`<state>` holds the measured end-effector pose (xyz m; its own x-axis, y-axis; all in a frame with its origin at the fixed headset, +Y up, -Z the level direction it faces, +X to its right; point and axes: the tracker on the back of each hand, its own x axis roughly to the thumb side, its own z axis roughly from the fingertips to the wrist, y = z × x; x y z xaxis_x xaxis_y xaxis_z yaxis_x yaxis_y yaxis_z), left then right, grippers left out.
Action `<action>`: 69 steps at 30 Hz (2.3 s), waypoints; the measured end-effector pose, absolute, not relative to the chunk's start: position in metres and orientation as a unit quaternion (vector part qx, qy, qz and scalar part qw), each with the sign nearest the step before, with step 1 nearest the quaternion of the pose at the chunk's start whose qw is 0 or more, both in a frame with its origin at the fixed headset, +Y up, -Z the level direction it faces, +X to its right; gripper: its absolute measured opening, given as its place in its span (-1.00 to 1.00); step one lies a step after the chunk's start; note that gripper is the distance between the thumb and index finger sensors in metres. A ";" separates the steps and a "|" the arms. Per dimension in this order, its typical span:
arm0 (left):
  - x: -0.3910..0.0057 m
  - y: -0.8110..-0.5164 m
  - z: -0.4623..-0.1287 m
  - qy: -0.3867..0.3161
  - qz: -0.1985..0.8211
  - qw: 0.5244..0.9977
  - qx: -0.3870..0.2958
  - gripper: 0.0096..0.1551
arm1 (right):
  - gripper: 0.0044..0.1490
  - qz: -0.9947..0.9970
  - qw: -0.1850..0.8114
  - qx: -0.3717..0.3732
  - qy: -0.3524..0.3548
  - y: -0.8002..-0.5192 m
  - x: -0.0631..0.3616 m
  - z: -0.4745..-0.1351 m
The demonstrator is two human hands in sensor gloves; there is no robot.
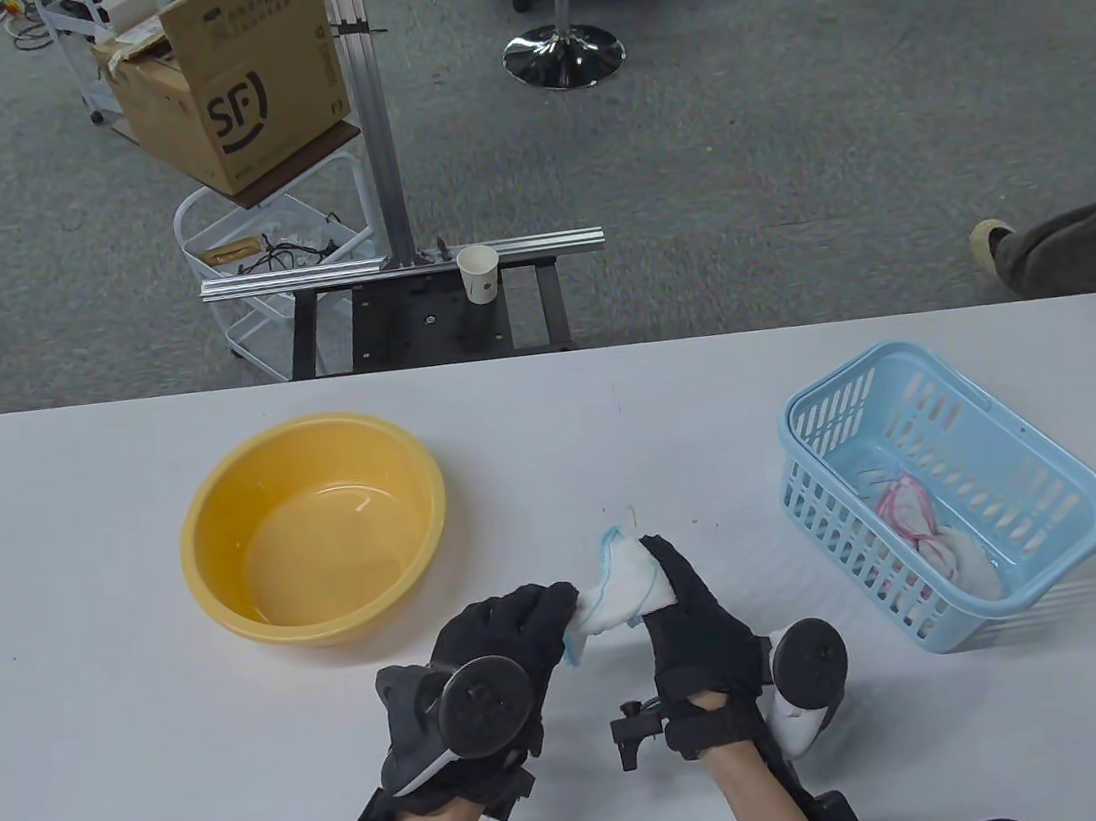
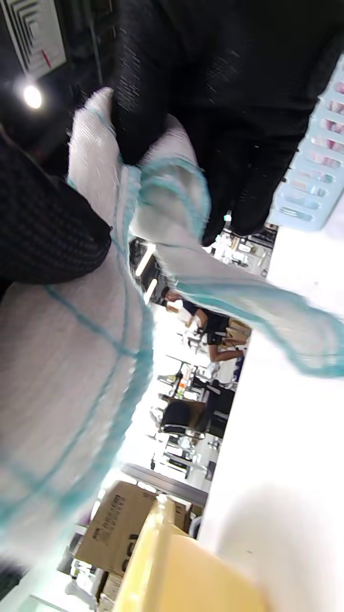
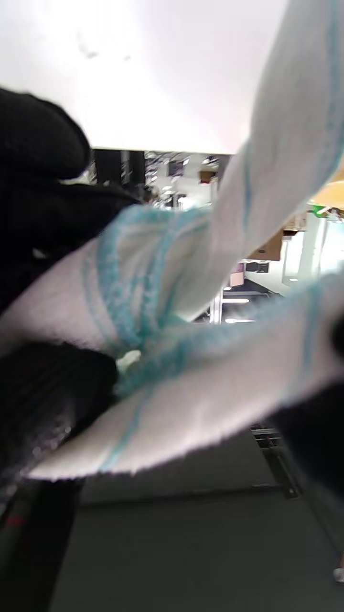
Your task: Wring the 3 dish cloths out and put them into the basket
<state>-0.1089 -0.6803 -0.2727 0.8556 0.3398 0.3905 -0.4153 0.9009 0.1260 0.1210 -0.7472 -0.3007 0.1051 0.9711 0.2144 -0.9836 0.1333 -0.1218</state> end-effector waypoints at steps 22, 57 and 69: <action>-0.152 -0.769 -0.293 -0.204 0.591 0.707 -0.331 0.49 | -0.37 0.665 0.733 0.136 0.046 -0.753 0.094 -0.306; -0.153 -0.754 -0.294 -0.144 0.330 0.925 -0.125 -0.33 | -0.37 0.821 0.526 0.191 0.111 -0.751 0.090 -0.306; -0.136 -0.729 -0.277 -0.198 0.238 0.951 0.007 -0.25 | -0.10 0.759 0.632 0.110 0.110 -0.763 0.106 -0.313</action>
<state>-0.1365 -0.7290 -0.2767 0.8085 0.4497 0.3796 -0.4549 0.8868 -0.0816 0.1059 -0.7630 -0.3126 -0.1762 0.9840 0.0270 -0.9355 -0.1760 0.3063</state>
